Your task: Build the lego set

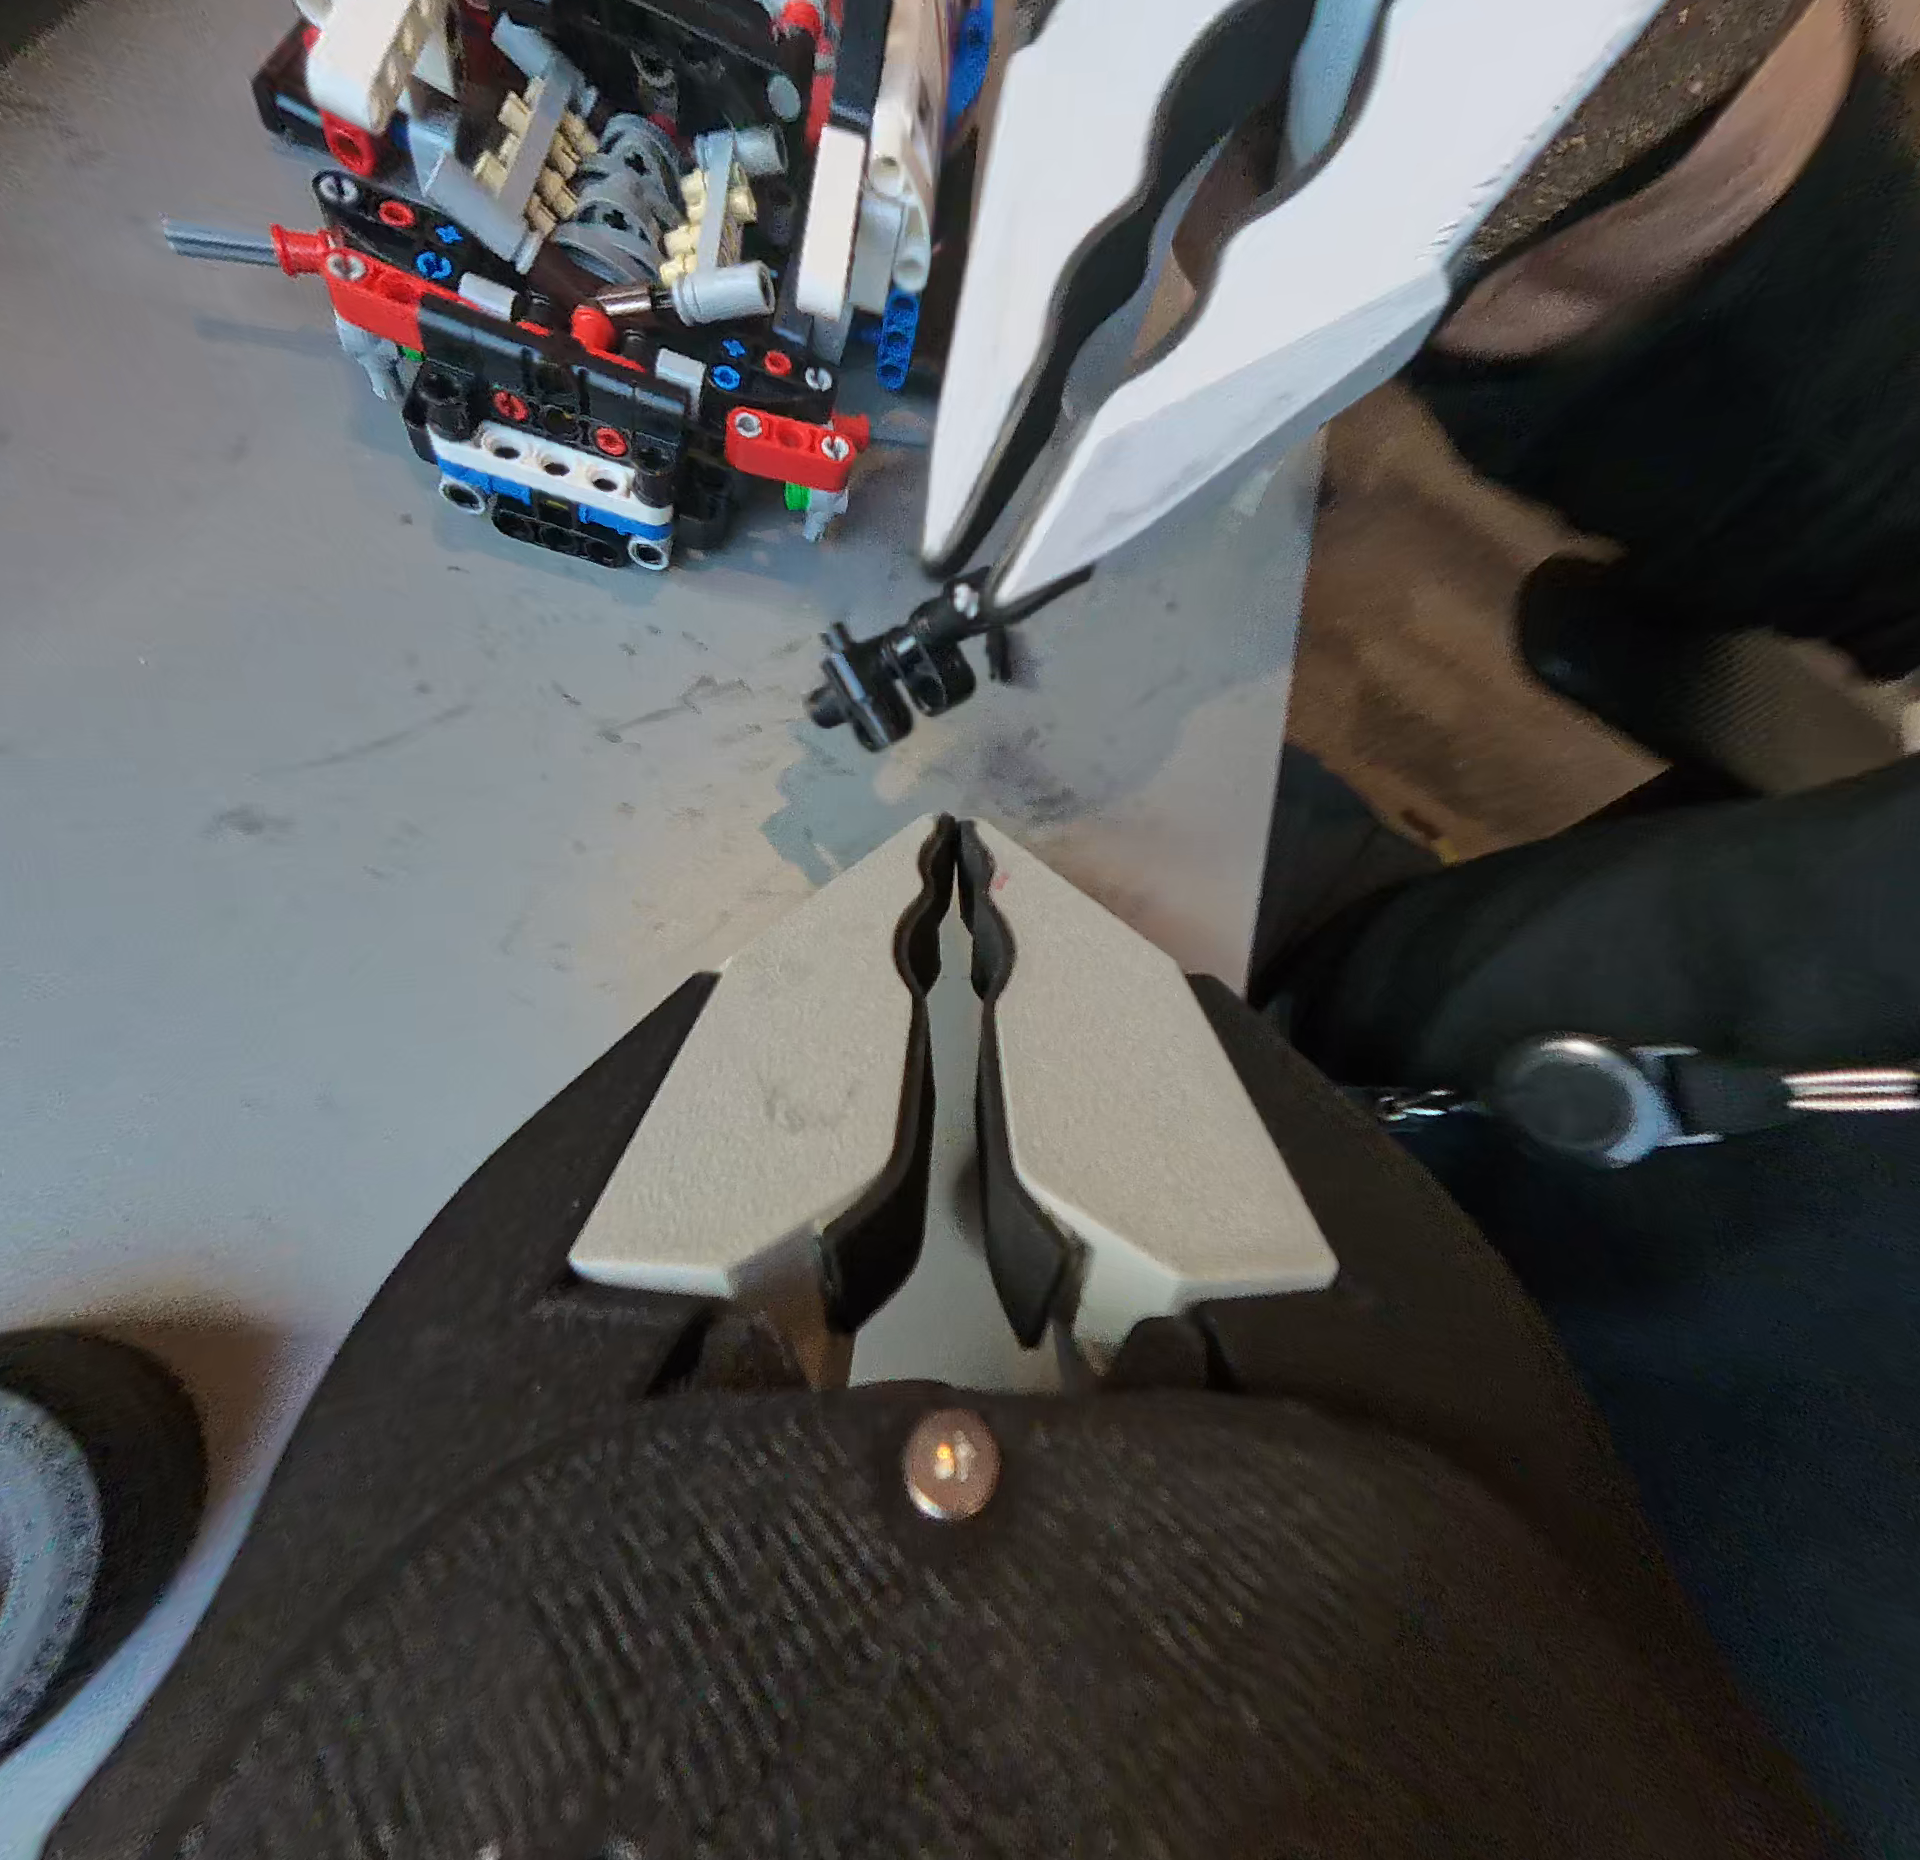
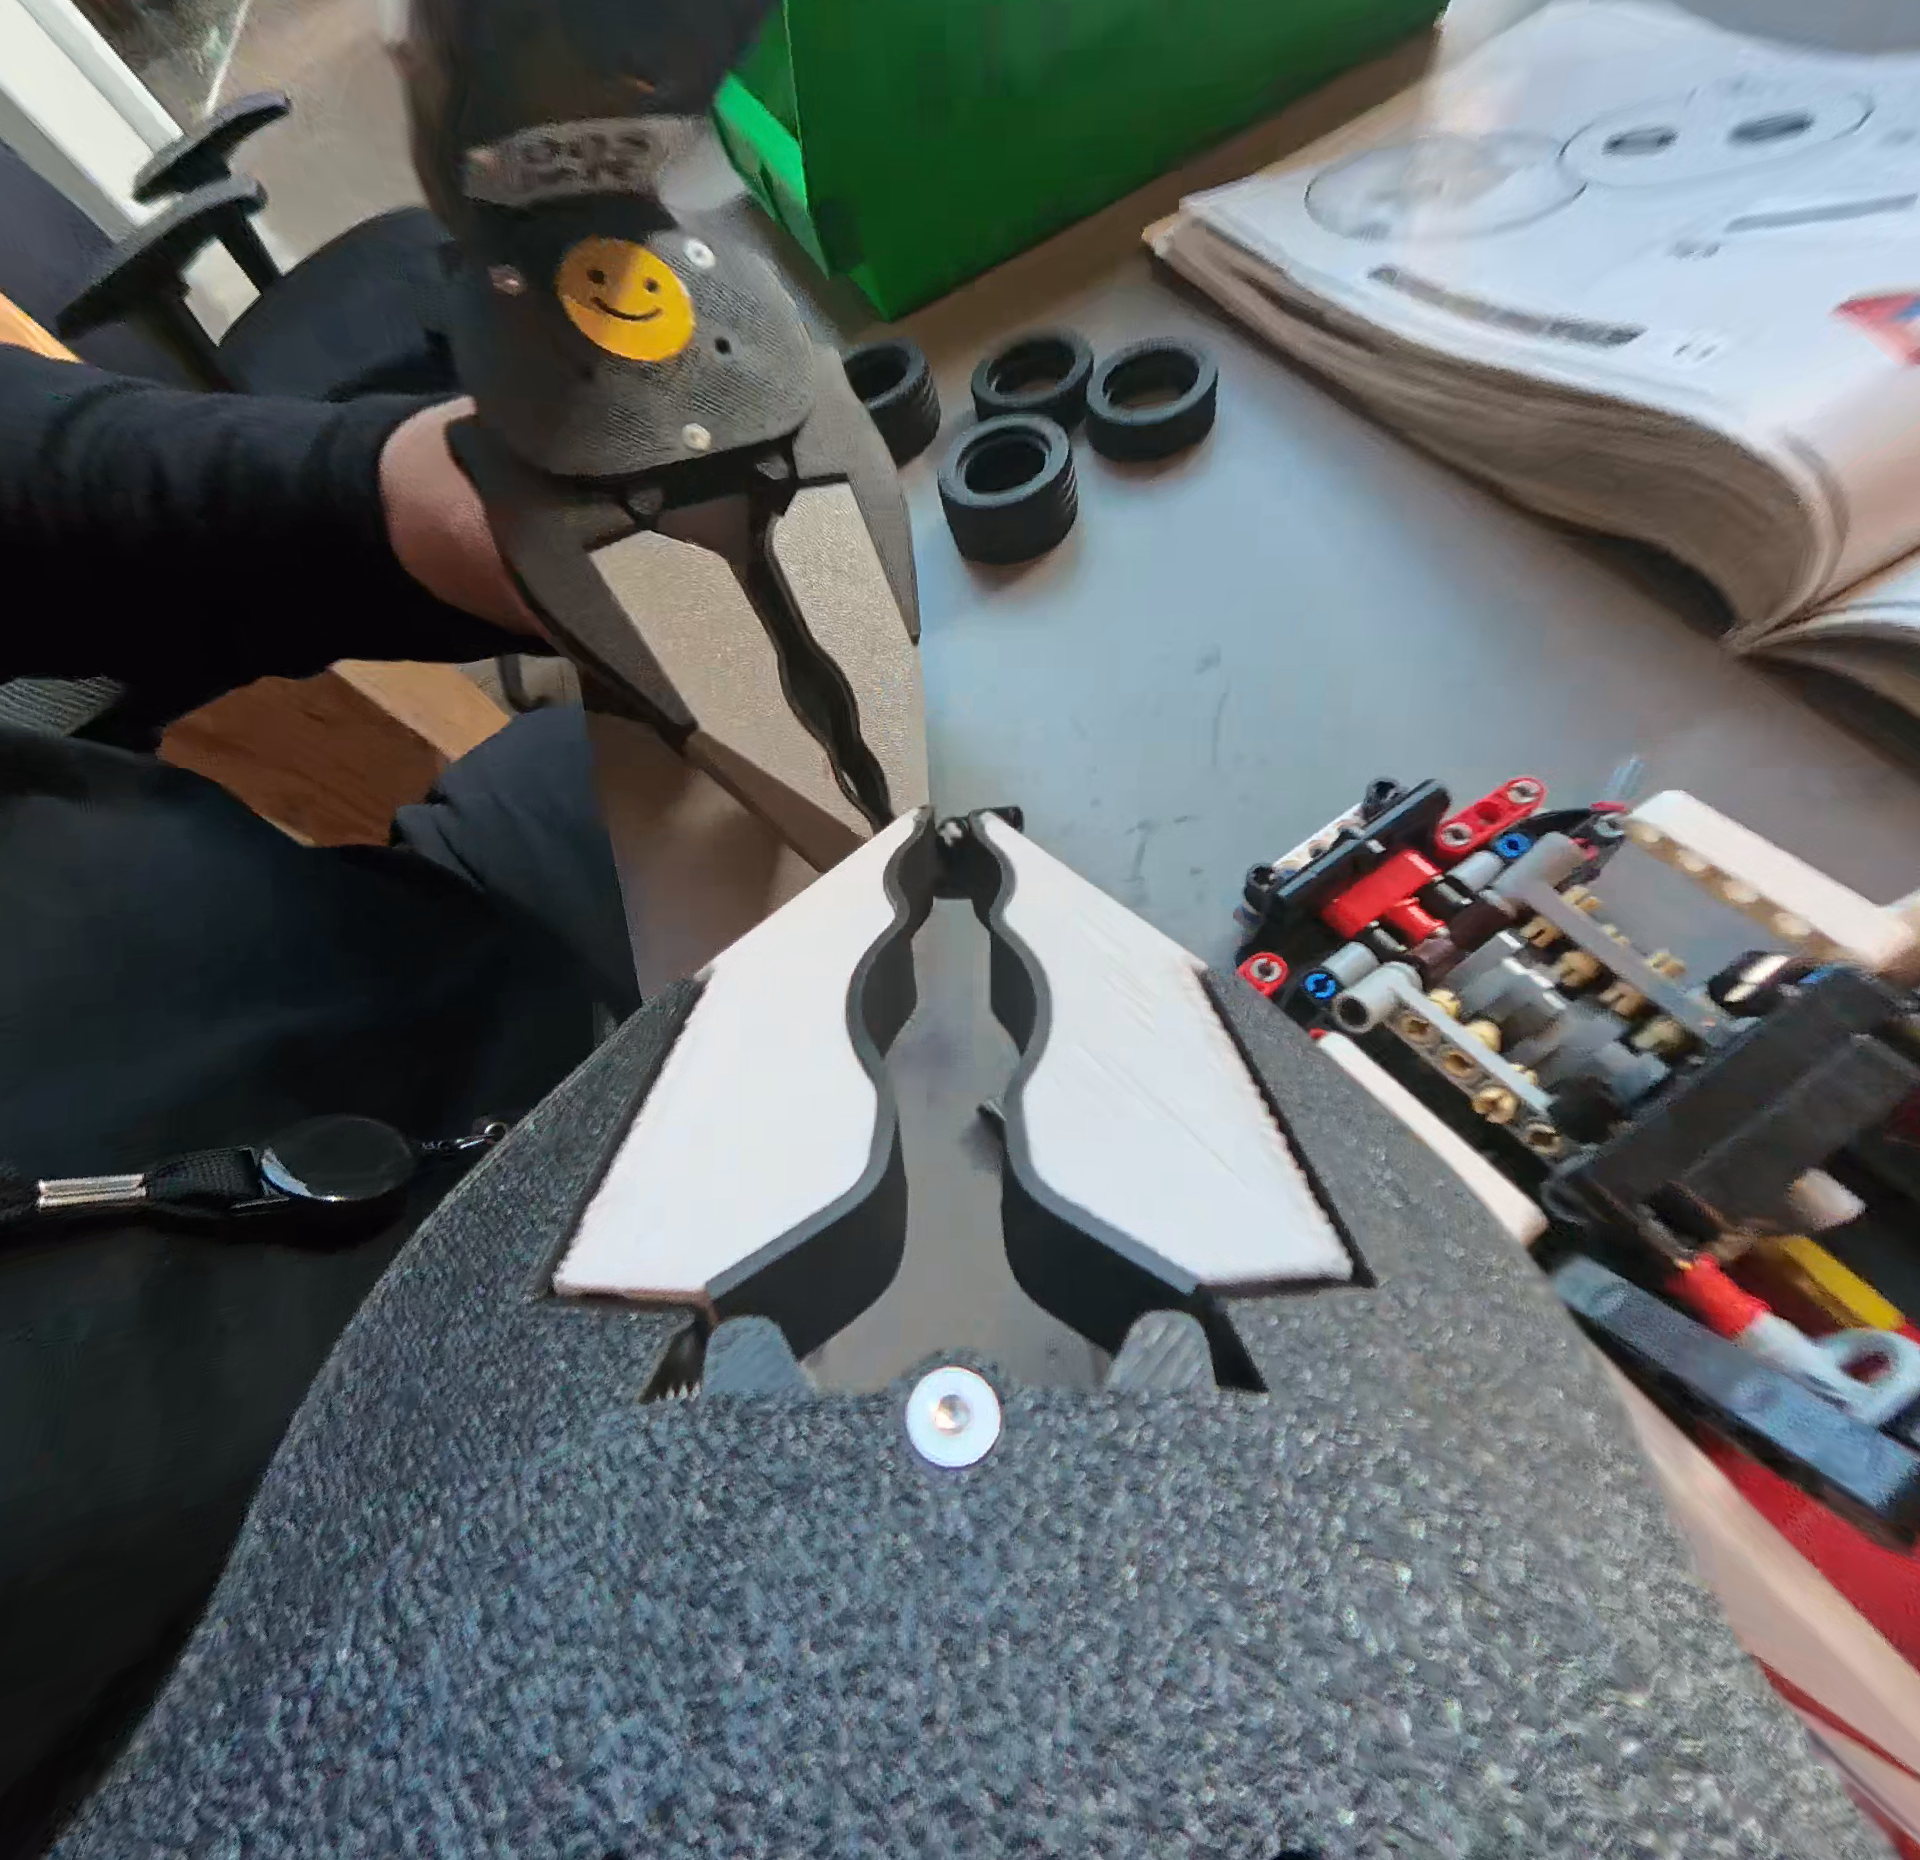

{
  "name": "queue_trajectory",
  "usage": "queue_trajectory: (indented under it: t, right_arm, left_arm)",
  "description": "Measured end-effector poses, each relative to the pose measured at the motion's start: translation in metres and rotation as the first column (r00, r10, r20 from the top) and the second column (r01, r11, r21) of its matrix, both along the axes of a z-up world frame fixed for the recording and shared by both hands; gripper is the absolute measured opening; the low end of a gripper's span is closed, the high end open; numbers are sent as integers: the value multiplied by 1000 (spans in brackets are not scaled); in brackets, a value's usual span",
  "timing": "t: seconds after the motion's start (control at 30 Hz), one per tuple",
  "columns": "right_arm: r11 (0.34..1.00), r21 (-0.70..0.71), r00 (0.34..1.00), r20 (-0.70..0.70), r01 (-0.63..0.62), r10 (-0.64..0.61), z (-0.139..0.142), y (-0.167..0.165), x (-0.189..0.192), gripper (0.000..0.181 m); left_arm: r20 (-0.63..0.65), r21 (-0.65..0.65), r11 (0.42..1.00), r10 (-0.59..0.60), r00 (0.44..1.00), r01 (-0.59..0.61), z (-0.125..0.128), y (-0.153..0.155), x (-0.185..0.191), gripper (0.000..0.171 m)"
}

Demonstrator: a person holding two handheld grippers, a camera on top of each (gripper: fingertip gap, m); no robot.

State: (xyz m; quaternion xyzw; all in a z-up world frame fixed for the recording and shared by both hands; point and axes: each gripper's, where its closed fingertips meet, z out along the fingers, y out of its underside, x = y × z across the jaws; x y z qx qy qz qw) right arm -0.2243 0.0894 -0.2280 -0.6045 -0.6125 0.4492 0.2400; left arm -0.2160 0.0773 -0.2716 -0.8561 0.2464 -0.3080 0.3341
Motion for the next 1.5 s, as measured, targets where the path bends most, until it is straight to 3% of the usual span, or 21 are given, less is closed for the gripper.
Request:
queue_trajectory:
  t: [0.07, 0.2, 0.33, 0.37, 0.43, 0.5, 0.6, 0.67, 0.77, 0.87, 1.0, 1.1, 1.23, 1.33, 1.5]
  right_arm:
    - [1000, 30, 999, -35, -9, 10, 8, 3, 7, 3]
    - [998, 47, 999, 11, 42, -43, -7, 14, 18, 0]
    - [998, 47, 998, 26, 49, -51, -14, 12, 25, 0]
    - [997, 65, 998, 25, 49, -51, -14, 13, 27, 0]
    - [996, 77, 999, 22, 47, -48, -14, 13, 32, 0]
    - [997, 63, 999, 14, 44, -45, -14, 13, 35, 0]
    - [998, 41, 999, 1, 47, -47, -15, 13, 38, 0]
    - [999, 29, 999, -13, 41, -40, -15, 10, 40, 0]
    - [999, 45, 1000, -21, 24, -23, -14, 8, 45, 0]
    - [998, 66, 1000, -28, 14, -12, -14, 8, 50, 0]
    - [999, 44, 999, -39, 11, -10, -16, 11, 52, 0]
    - [1000, 30, 999, -42, 8, -7, -16, 13, 52, 0]
    - [999, 45, 999, -37, 10, -8, -17, 15, 51, 0]
    - [998, 69, 1000, -29, 14, -12, -19, 15, 52, 0]
    - [994, 112, 1000, -5, 11, -11, -24, 15, 50, 1]
  left_arm:
    - [97, -52, 999, 22, 995, -17, 5, 0, -3, 0]
    - [70, -38, 998, 48, 996, -45, 4, 2, -16, 0]
    - [-85, 17, 999, 42, 996, -40, 3, 4, -27, 0]
    - [-131, 67, 998, 29, 991, -20, 8, 8, -28, 12]
    - [-254, 147, 986, -41, 966, 80, 18, 14, -25, 19]
    - [-398, 181, 953, -154, 904, 242, 25, 19, -18, 25]
    - [-618, 148, 851, -318, 719, 503, 20, 27, -20, 23]
    - [-683, 75, 777, -416, 601, 624, 13, 28, -21, 31]
    - [-713, 12, 688, -503, 488, 726, 8, 30, -20, 33]
    - [-738, -25, 667, -514, 436, 745, 3, 37, -23, 39]
    - [-741, -29, 656, -520, 424, 754, -5, 40, -22, 39]
    - [-740, -59, 656, -535, 409, 752, -14, 40, -24, 28]
    - [-722, -51, 658, -544, 428, 751, -16, 37, -21, 17]
    - [-711, -9, 714, -498, 497, 701, -17, 40, -24, 6]
    - [-566, 86, 859, -375, 734, 505, -16, 39, -28, 5]
